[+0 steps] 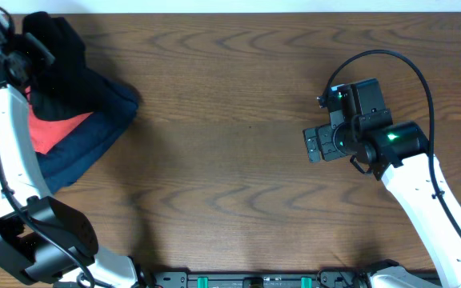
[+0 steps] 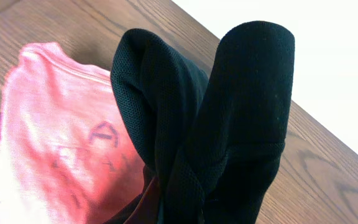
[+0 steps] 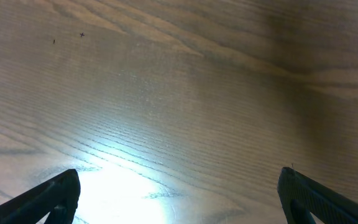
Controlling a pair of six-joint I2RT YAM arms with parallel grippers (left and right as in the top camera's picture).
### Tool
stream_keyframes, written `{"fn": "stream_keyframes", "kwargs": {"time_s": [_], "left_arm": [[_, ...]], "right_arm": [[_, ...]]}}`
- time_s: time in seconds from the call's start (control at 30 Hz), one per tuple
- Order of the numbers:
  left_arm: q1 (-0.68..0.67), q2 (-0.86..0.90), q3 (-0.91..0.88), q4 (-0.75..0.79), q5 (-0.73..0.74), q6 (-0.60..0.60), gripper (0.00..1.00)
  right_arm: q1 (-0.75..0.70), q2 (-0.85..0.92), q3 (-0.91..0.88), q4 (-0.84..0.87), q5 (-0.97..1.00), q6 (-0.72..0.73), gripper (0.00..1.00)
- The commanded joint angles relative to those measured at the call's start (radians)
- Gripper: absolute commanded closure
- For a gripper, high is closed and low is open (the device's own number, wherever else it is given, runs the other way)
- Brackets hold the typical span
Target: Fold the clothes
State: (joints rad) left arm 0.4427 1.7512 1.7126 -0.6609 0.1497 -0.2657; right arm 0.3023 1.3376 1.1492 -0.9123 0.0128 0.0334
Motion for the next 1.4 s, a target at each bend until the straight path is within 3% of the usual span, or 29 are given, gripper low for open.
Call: {"fn": "stream_keyframes", "kwargs": {"time_s": [0.0,0.07,0.17,0.23,0.47,0.63,0.77,0.93,1.03,1.17,1.37], "left_arm": [[0.042,0.034,0.006,0.013,-0.024,-0.009,0.94],[0.067,0.059,0.006,0.025,-0.105,-0.009,0.93],[0.111,0.098,0.006,0.069,-0.211,-0.009,0.24],[0.144,0.108,0.006,0.076,-0.210,-0.010,0.03],[0.187,0.090,0.006,0.081,-0.198,-0.008,0.02],[0.170,0.050,0.008,0.184,0.058,0.050,0.02],[0.140,-0.027,0.035,0.327,0.285,0.054,0.15],[0.084,-0.116,0.049,0.447,0.337,0.040,0.16],[0.065,-0.116,0.046,0.407,0.337,0.040,0.15],[0.063,-0.060,0.023,0.286,0.336,0.041,0.04],[0.092,0.118,-0.010,0.126,0.240,0.051,0.02]], "right_arm": [[-0.009,-0.005,0.005,0.000,0.010,-0.012,0.01],[-0.009,-0.005,0.005,-0.001,0.010,-0.012,0.01],[-0.008,-0.005,0.005,-0.005,0.010,-0.012,0.01],[-0.009,-0.005,0.005,-0.008,0.010,-0.012,0.01],[-0.009,-0.005,0.005,-0.008,0.010,-0.012,0.01],[-0.009,-0.005,0.005,-0.009,0.010,-0.012,0.01],[-0.009,-0.005,0.005,-0.009,0.010,-0.012,0.01],[-0.009,-0.005,0.005,-0.006,0.010,-0.012,0.01],[-0.009,-0.005,0.005,-0.003,0.010,-0.011,0.01],[-0.009,-0.005,0.005,-0.005,0.010,-0.012,0.01],[-0.009,-0.005,0.005,-0.009,0.010,-0.012,0.01]]}}
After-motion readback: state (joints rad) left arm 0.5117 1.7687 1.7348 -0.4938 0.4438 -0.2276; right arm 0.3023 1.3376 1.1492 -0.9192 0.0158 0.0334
